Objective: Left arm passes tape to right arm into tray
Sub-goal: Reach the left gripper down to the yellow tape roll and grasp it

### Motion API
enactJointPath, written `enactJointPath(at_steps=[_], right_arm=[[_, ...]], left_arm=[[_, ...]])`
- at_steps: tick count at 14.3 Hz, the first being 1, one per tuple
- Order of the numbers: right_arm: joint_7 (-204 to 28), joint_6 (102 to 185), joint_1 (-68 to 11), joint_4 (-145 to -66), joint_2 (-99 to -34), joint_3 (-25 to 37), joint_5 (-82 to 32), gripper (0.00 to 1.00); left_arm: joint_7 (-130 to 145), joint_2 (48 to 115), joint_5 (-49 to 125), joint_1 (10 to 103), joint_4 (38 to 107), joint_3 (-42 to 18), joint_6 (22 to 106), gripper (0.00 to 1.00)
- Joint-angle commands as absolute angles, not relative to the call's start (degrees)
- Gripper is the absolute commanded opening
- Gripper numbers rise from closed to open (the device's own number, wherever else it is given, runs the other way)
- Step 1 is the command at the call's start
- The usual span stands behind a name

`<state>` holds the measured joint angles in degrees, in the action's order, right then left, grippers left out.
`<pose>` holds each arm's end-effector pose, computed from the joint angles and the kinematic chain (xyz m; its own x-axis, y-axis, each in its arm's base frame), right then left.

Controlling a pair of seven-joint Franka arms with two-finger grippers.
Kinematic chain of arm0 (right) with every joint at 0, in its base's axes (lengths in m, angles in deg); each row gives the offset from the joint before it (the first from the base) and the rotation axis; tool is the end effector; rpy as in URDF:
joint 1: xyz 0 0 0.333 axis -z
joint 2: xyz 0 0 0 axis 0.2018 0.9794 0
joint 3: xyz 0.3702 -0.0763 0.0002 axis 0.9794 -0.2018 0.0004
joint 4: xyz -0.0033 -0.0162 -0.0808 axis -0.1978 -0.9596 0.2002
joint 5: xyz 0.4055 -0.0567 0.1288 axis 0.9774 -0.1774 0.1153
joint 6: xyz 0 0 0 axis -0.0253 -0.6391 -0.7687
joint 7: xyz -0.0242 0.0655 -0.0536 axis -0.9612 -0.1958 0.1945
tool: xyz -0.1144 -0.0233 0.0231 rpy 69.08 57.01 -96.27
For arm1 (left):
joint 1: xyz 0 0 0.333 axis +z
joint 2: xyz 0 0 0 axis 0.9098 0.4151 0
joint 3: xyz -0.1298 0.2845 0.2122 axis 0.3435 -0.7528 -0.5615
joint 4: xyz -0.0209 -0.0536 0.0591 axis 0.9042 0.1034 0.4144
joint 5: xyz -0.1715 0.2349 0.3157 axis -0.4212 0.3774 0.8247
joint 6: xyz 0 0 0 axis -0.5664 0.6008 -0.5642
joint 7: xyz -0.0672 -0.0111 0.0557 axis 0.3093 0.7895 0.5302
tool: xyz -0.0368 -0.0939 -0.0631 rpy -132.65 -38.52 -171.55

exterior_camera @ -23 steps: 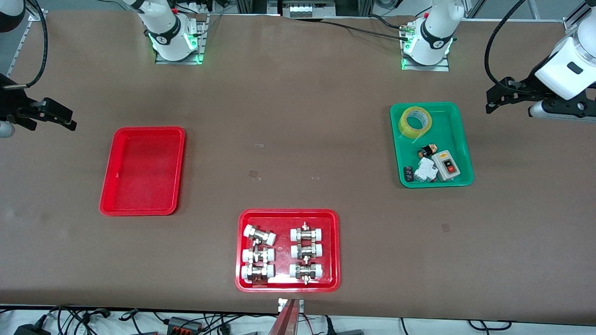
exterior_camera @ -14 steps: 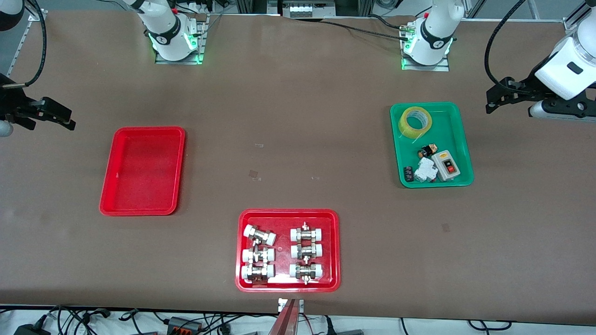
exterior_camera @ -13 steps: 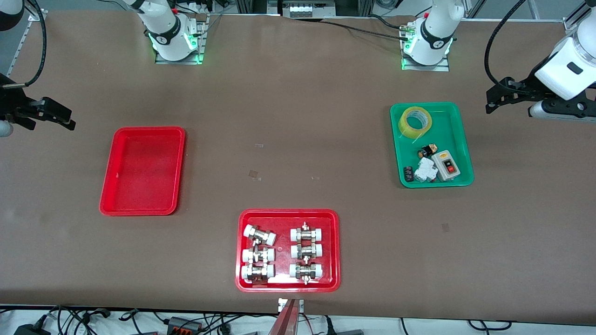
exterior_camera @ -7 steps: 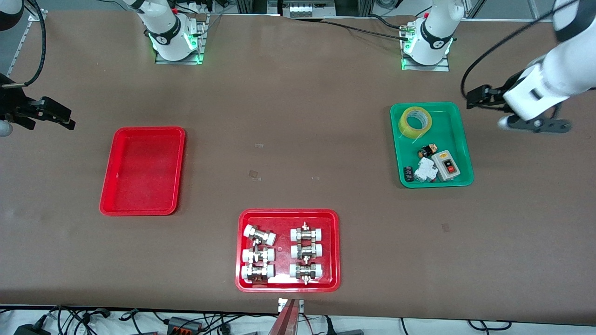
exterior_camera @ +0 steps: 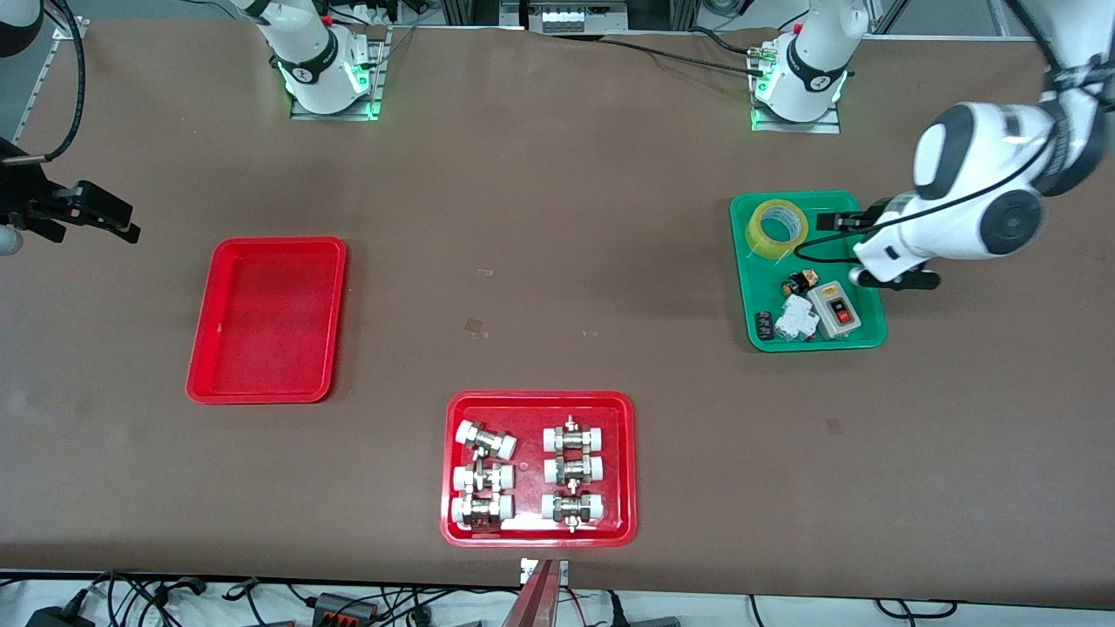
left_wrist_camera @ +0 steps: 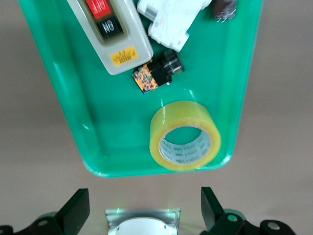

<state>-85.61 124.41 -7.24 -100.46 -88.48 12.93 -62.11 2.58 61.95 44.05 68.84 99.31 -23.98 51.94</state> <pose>0.6088 -0.0319 0.6352 0.9998 -0.0046 0.0195 -0.0045 -1.0000 -0.0037 0.5114 -0.0284 0.3317 0.8858 -0.0071 -0.4641 0.0103 -0.9993 0.0349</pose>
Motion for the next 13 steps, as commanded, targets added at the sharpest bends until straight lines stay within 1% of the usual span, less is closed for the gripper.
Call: enactJointPath(at_steps=[1, 4, 7, 8, 10, 11, 12, 13], right_arm=[[-86.1, 124.3, -6.3, -101.0, -89.4, 13.7, -62.0, 1.00], [-86.1, 124.4, -6.3, -101.0, -89.4, 13.7, -61.9, 1.00], [-86.1, 124.4, -6.3, -101.0, -89.4, 13.7, -61.9, 1.00], [-86.1, 124.4, -6.2, -101.0, -89.4, 13.6, -61.9, 1.00], [-86.1, 124.5, -6.2, -101.0, -89.4, 13.6, -61.9, 1.00], [-86.1, 124.5, -6.2, -101.0, -89.4, 13.6, -61.9, 1.00], [-86.1, 124.5, -6.2, -101.0, -89.4, 13.6, -61.9, 1.00], [-86.1, 124.5, -6.1, -101.0, -89.4, 13.6, -61.9, 1.00]], left_arm=[[2.9, 64.0, 42.6, 69.4, 105.3, -23.7, 58.0, 1.00], [2.8, 67.4, 41.1, 70.8, 106.3, -23.6, 60.8, 1.00], [2.8, 68.0, 40.9, 70.8, 110.6, -23.2, 66.8, 1.00], [2.8, 68.3, 40.4, 70.8, 110.7, -23.2, 67.3, 0.98], [2.7, 69.1, 39.4, 71.1, 110.8, -23.2, 67.5, 0.80], [2.5, 69.4, 39.0, 71.1, 110.8, -23.2, 67.4, 0.69], [1.9, 69.5, 38.9, 71.1, 110.9, -23.2, 67.4, 0.53], [1.9, 69.9, 38.9, 71.1, 110.9, -23.2, 67.4, 0.41]])
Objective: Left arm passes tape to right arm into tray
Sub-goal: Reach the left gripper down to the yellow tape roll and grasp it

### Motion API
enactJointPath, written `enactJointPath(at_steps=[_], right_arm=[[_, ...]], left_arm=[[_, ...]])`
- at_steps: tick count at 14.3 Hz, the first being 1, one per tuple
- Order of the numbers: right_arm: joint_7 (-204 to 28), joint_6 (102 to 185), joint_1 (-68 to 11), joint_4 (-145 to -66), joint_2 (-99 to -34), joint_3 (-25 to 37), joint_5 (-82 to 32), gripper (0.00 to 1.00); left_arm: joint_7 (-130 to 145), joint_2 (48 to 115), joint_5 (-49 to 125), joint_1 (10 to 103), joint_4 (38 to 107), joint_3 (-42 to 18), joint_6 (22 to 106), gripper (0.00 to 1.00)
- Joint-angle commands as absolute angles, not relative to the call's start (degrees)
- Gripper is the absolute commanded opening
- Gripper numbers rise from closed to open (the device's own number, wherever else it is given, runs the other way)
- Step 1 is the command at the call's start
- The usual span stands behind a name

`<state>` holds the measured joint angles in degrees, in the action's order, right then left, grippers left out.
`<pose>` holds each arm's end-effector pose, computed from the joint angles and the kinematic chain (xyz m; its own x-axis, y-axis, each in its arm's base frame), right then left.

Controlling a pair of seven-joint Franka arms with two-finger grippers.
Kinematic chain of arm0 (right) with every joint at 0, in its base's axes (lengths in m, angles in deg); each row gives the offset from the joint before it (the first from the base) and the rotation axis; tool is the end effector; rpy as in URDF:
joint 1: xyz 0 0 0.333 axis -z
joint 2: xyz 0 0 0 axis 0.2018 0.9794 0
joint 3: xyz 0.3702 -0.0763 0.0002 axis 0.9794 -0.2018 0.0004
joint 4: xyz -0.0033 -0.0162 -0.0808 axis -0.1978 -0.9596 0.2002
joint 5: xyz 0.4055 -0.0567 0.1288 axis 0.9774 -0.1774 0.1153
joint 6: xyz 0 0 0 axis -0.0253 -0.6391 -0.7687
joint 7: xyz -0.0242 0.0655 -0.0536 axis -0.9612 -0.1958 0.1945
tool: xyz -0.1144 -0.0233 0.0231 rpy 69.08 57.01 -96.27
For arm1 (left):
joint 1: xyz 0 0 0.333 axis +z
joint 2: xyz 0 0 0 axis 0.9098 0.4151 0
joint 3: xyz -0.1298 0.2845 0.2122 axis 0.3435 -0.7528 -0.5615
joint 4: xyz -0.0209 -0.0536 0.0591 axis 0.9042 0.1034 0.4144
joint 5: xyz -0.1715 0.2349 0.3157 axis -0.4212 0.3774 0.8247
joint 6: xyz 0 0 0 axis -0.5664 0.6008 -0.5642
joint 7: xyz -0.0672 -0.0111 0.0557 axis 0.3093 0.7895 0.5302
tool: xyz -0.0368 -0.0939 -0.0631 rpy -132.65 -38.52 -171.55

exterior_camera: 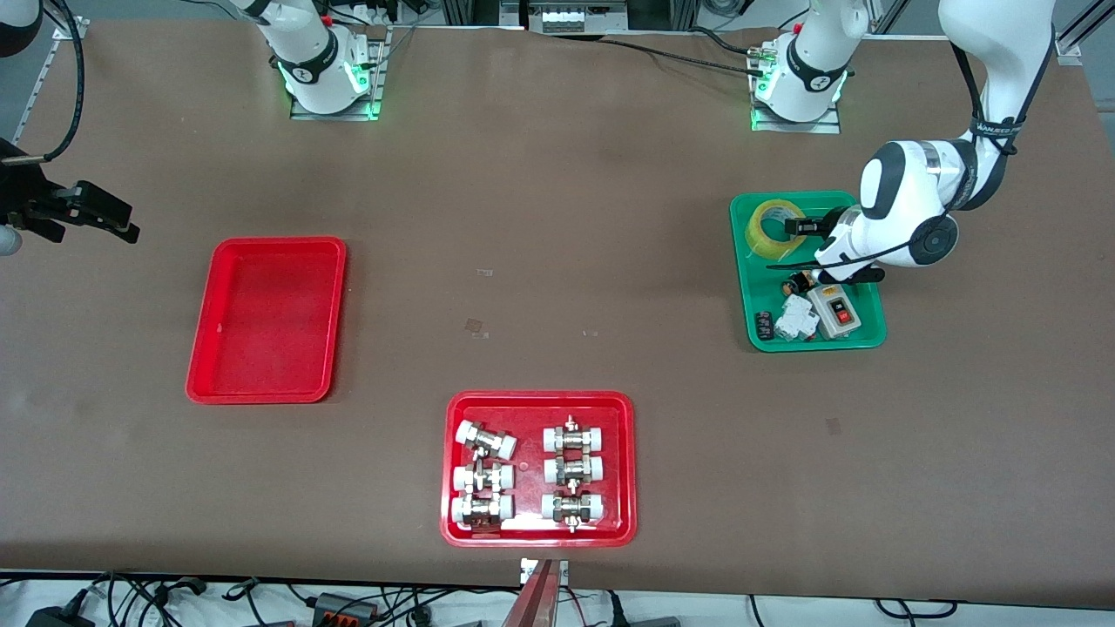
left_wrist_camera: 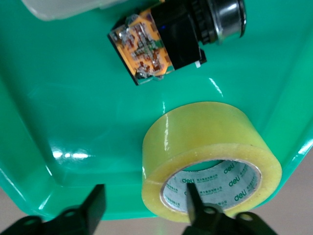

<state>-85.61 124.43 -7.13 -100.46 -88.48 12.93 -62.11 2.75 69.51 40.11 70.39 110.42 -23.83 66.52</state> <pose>0.6087 -0.0330 0.6352 0.9998 -0.0065 0.0198 -0.0064 -1.0000 -0.0037 0.4586 -0.0194 0.2060 0.8466 0.0570 -0.5292 0.1085 -0.9919 0.0667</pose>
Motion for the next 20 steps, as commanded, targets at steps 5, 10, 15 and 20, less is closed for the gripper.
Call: enactJointPath(at_steps=[5, 10, 15, 20], right_arm=[[-86.1, 124.4, -6.1, -101.0, -89.4, 13.6, -61.9, 1.00], [-86.1, 124.3, -6.1, -101.0, -89.4, 13.6, -61.9, 1.00], [-86.1, 124.2, -6.1, -101.0, -89.4, 13.6, -61.9, 1.00], [-86.6, 123.9, -6.7, -101.0, -89.4, 13.7, -61.8, 1.00]], left_arm=[[1.9, 69.9, 38.9, 71.1, 110.8, -23.2, 67.3, 0.11], [1.9, 68.1, 38.9, 71.0, 107.3, -23.0, 63.0, 0.08], [2.1, 68.8, 39.0, 70.1, 87.9, -22.9, 41.8, 0.05], [5.6, 69.3, 31.8, 69.4, 72.4, -12.5, 32.8, 0.00]])
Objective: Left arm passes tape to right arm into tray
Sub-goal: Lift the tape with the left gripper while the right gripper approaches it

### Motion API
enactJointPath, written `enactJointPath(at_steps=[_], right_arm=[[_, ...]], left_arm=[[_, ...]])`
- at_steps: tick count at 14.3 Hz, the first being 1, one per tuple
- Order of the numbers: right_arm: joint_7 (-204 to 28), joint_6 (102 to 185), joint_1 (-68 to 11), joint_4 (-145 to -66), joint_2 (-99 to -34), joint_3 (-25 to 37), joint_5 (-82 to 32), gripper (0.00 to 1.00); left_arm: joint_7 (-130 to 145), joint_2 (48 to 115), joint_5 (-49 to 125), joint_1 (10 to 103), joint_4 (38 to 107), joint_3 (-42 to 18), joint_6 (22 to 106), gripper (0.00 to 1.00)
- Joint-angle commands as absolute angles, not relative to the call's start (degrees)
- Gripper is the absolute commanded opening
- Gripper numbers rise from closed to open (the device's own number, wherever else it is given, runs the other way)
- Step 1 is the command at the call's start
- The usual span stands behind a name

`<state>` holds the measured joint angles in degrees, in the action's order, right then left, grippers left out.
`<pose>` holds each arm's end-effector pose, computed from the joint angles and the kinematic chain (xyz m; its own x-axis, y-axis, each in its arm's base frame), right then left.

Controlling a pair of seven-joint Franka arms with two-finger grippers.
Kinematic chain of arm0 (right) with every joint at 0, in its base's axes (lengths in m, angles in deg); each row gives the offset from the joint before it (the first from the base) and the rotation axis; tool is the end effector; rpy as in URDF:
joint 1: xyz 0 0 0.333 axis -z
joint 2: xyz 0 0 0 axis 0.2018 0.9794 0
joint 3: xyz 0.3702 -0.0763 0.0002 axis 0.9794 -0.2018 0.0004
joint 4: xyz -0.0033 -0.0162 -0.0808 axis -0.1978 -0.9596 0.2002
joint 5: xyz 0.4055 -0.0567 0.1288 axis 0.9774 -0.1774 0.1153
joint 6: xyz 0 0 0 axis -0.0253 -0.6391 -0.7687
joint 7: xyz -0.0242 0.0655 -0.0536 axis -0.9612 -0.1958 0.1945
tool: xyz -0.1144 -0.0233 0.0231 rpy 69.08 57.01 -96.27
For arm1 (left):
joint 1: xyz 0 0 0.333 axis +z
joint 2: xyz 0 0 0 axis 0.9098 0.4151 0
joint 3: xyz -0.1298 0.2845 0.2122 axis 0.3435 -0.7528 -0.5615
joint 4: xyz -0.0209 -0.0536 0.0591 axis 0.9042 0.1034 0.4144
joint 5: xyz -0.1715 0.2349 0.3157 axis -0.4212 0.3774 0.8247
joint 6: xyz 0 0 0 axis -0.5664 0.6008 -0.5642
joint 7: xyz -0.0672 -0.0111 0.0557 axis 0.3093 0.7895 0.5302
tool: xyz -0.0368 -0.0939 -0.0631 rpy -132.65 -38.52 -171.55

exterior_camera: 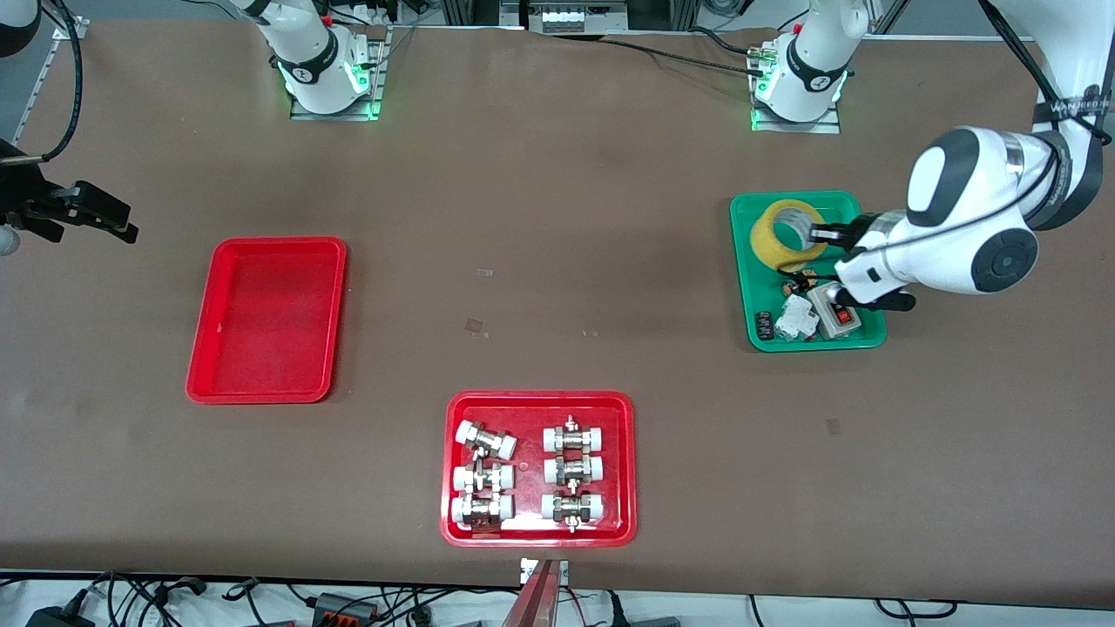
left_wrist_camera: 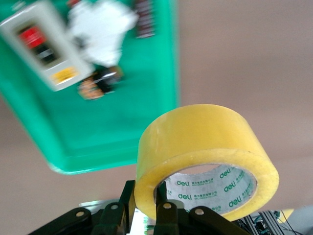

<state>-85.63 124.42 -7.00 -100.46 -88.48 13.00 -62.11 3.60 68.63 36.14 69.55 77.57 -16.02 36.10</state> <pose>0.6087 -0.0337 0.6352 0.9998 -0.0072 0.0196 -0.0071 -1.0000 -0.0037 0.5863 -0.1172 0.4240 0.8686 -0.1323 -0.4776 -0.0407 -0.9795 0.1971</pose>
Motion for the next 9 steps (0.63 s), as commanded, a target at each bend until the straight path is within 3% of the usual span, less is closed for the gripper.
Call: enactJointPath(at_steps=[1, 5, 9], right_arm=[[-86.7, 123.3, -7.5, -101.0, -89.5, 13.8, -61.8, 1.00], [-86.9, 120.7, -9.0, -101.1, -88.0, 13.8, -60.2, 1.00], [-86.8, 116.3, -12.1, -100.9, -84.6, 13.8, -56.2, 1.00]], left_arm=[[5.6, 69.3, 28.9, 69.4, 70.4, -10.7, 32.7, 0.00], [7.5, 70.5, 14.4, 68.4, 63.1, -4.0, 33.4, 0.00], [15.9, 72.2, 3.0, 63.3, 59.3, -4.0, 37.4, 0.00]])
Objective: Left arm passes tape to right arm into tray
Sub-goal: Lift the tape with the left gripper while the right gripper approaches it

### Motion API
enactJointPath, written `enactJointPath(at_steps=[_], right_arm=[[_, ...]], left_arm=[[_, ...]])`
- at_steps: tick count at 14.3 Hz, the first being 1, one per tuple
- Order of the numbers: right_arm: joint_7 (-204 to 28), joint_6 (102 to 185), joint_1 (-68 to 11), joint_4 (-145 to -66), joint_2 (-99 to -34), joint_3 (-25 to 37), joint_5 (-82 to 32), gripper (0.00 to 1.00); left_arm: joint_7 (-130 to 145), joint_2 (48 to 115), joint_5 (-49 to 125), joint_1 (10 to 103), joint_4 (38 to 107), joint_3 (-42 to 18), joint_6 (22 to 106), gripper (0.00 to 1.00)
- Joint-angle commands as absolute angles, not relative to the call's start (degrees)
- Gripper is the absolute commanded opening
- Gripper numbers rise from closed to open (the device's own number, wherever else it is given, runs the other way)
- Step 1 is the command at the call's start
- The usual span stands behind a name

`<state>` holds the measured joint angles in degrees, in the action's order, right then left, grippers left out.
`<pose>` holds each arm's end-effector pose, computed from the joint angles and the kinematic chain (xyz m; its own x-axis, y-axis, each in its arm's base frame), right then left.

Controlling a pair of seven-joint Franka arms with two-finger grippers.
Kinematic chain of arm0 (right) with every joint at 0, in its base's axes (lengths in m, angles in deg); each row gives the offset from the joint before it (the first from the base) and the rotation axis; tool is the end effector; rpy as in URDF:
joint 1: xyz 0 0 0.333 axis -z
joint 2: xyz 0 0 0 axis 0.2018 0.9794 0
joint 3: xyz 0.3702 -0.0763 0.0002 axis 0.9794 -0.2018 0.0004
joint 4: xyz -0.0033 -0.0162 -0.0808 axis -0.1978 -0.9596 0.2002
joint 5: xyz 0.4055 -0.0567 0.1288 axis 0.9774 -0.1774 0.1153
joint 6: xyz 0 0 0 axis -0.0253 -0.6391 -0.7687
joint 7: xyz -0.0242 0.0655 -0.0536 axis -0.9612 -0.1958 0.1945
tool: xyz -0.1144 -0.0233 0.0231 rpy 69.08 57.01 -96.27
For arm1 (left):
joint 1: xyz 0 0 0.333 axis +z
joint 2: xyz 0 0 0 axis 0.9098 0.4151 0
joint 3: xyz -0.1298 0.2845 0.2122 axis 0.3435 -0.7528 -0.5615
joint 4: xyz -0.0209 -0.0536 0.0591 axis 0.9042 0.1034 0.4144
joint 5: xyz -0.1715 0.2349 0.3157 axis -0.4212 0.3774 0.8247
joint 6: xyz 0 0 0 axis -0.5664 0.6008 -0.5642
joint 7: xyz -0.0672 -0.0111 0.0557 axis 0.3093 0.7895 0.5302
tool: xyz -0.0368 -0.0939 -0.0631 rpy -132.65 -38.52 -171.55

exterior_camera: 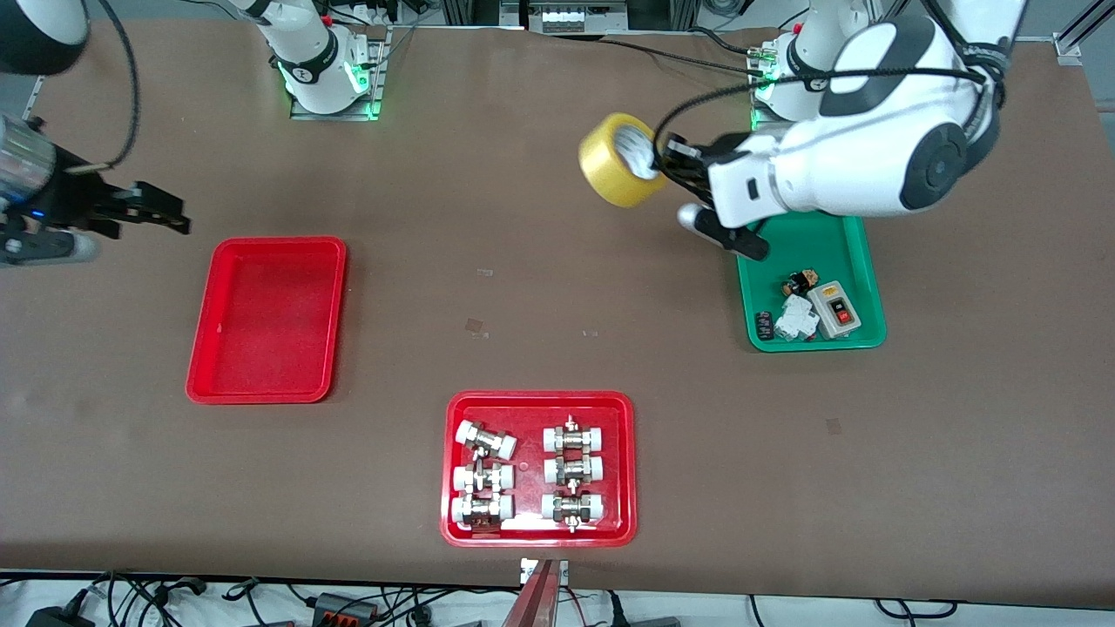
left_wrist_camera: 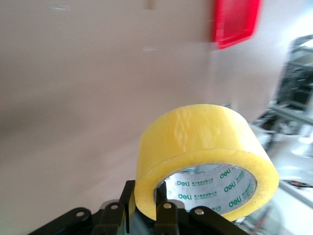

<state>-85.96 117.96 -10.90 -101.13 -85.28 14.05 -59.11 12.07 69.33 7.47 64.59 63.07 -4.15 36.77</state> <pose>0.6095 0.0245 0.5865 0.9840 0.0854 -0.1566 0.0755 -0.9948 -0.0679 0.5653 -0.3351 0.5749 0.8850 -0.3138 -0.3439 -0.0223 -0.7665 0.6419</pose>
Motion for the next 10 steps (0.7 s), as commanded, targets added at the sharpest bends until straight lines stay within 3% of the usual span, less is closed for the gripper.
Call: enactJointPath(at_steps=[1, 5, 7, 10], right_arm=[[-86.8, 116.0, -12.3, -100.4, -84.3, 13.8, -52.2, 1.00], [-86.2, 115.7, -13.7, -98.8, -83.1, 13.8, -37.2, 1.00], [-86.0, 117.1, -17.3, -98.0, -82.9, 13.8, -26.3, 1.00], [-82.5, 122.3, -24.1, -92.0, -80.0, 13.8, -23.0, 1.00]], left_arm=[[18.8, 73.8, 0.8, 62.9, 58.2, -4.0, 37.7, 0.00], [26.7, 81.2, -3.2, 59.2, 50.3, -4.0, 41.5, 0.00], [27.4, 81.7, -3.1, 58.2, 50.1, -4.0, 43.5, 0.00], [27.2, 81.7, -2.6, 58.9, 50.1, -4.0, 43.5, 0.00]])
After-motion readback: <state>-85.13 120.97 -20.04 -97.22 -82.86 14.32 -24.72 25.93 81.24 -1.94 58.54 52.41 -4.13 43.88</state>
